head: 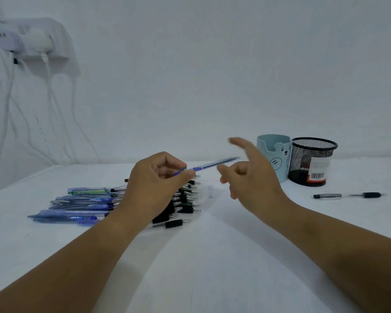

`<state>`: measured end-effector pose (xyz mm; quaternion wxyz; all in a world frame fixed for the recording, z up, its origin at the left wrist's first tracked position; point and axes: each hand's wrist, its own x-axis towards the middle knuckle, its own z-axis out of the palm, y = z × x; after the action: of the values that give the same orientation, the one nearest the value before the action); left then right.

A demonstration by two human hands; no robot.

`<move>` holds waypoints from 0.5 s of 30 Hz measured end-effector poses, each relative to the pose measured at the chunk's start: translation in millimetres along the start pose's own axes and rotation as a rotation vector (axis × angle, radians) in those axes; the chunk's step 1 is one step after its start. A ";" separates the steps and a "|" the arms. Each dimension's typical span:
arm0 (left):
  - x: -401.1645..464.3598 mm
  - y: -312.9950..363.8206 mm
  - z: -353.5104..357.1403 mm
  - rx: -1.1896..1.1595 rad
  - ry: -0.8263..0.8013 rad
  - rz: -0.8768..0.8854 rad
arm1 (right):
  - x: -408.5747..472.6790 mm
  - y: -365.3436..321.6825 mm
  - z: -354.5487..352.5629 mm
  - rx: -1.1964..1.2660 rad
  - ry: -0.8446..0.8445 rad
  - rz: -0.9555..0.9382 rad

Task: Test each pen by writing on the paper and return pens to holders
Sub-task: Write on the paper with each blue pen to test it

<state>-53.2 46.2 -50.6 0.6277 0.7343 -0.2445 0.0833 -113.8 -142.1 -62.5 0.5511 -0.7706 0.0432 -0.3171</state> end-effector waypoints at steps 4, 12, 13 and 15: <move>-5.2 6.8 7.0 -0.261 -0.116 -0.060 | -3.5 6.2 5.0 -0.384 -0.104 -0.259; -6.6 6.4 10.7 -0.420 -0.223 -0.096 | 5.5 7.2 -6.5 -0.690 -0.087 -0.445; -6.6 5.8 11.3 -0.392 -0.225 -0.089 | 5.8 6.7 -7.3 -0.723 -0.086 -0.476; -5.9 4.7 10.6 -0.339 -0.226 -0.078 | 5.3 4.7 -8.7 -0.767 -0.091 -0.524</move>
<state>-62.5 37.2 -51.1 0.7135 0.6319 -0.2954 -0.0662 -112.9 -153.3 -62.6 0.1290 -0.9169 -0.0628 -0.3725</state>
